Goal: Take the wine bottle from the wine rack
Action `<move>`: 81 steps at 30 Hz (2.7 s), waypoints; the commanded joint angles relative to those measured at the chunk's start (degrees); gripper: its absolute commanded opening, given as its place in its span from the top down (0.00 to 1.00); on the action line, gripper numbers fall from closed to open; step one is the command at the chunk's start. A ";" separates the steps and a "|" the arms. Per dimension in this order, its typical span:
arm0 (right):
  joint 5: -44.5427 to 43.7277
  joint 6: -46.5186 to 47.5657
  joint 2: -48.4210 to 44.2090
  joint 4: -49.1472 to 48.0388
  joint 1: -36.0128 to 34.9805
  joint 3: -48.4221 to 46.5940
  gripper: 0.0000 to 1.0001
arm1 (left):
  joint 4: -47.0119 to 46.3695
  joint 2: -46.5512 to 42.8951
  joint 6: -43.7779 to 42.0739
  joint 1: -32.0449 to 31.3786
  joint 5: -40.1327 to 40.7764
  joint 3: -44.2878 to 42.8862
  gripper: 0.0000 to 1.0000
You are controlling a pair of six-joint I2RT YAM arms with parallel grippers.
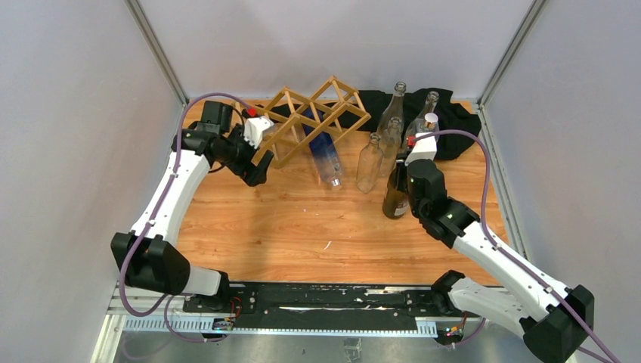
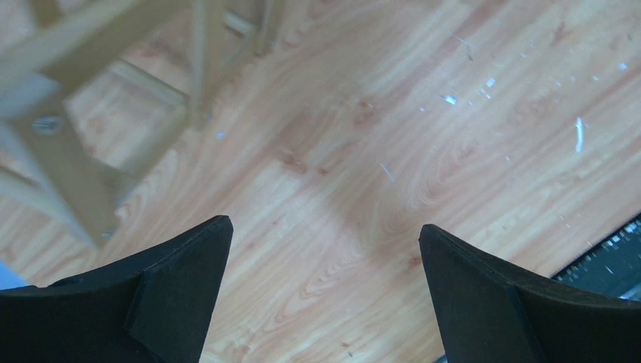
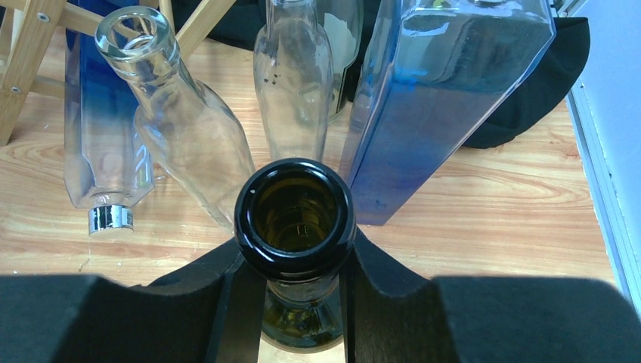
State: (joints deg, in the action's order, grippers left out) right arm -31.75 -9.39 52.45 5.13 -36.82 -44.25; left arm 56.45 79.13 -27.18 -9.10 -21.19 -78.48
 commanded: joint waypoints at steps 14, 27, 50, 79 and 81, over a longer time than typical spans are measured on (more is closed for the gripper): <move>-1.06 -5.05 -8.20 3.99 0.91 -4.15 0.24 | -15.26 7.83 4.75 0.97 14.96 -11.53 0.15; 5.56 -7.60 -9.22 10.21 0.54 -13.50 0.29 | -20.93 9.91 15.28 4.24 12.70 -11.37 0.15; 7.09 -7.83 1.20 9.16 -10.04 -18.39 0.40 | -25.82 15.38 15.91 7.23 25.34 -12.40 0.39; 18.99 -24.45 42.96 -2.77 -13.87 -30.47 0.07 | -14.35 4.59 6.62 13.88 9.44 -17.17 0.00; 18.76 -24.70 46.87 -3.18 -13.63 -33.00 0.06 | -14.43 2.32 8.32 13.92 7.58 -16.43 0.00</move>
State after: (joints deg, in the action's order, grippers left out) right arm -12.99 -31.20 93.80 5.13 -49.91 -71.66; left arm 38.81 86.54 -20.93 4.54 -6.04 -93.80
